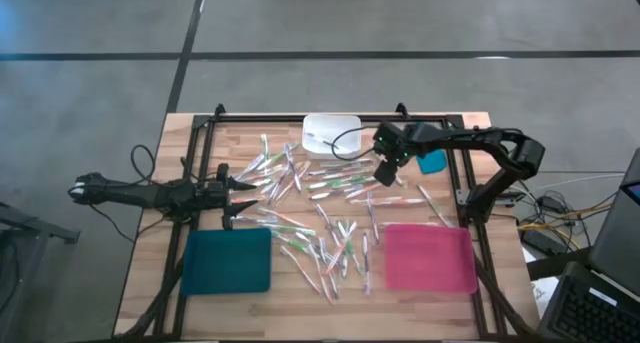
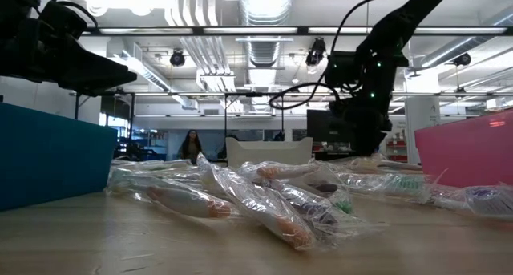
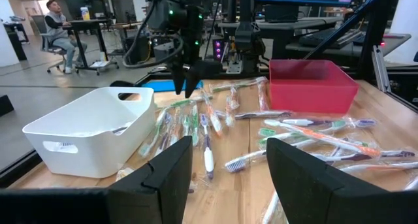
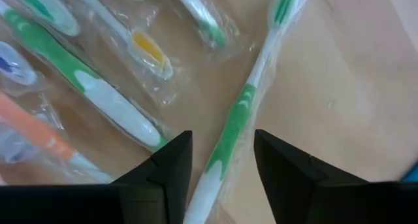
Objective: Pick & Place Toothbrushes
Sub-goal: Put the green toothbrush into the pink bin
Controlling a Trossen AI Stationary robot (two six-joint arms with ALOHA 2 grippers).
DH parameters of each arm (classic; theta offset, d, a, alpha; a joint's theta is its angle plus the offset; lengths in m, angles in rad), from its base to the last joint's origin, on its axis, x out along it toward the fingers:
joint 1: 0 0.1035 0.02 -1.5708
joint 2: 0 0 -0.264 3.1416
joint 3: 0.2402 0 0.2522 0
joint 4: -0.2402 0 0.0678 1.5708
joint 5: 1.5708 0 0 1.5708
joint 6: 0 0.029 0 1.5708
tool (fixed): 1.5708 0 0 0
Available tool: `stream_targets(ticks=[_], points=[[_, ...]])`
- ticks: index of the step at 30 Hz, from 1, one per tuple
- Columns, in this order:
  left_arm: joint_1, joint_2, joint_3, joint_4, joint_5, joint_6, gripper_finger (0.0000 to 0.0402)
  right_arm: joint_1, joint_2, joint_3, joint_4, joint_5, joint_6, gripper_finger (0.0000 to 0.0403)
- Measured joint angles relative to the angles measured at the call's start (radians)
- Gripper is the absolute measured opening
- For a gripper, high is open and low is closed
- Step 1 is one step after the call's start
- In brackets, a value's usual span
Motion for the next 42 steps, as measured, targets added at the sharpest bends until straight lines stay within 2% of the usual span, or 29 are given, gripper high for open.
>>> stream_targets(ticks=[6, 15, 25, 34, 42], points=[[0.0, 0.0, 0.0, 0.0, 0.0, 0.0, 0.0202, -0.008, 0.0, -0.066, 0.072, 0.001, 0.032, 0.0132], [0.0, 0.0, 0.0, 0.0, 0.0, 0.0, 0.0202, -0.009, -0.004, -0.119, 0.09, 0.0, 0.037, 0.01], [0.0, 0.0, 0.0, 0.0, 0.0, 0.0, 0.0202, -0.008, -0.004, -0.12, 0.098, -0.006, 0.043, 0.002], [0.0, 0.0, 0.0, 0.0, 0.0, 0.0, 0.0202, -0.01, -0.016, -0.105, 0.09, 0.012, 0.032, 0.0021], [0.0, 0.0, 0.0, 0.0, 0.0, 0.0, 0.0202, -0.023, -0.096, -0.091, 0.091, 0.016, 0.032, 0.002]])
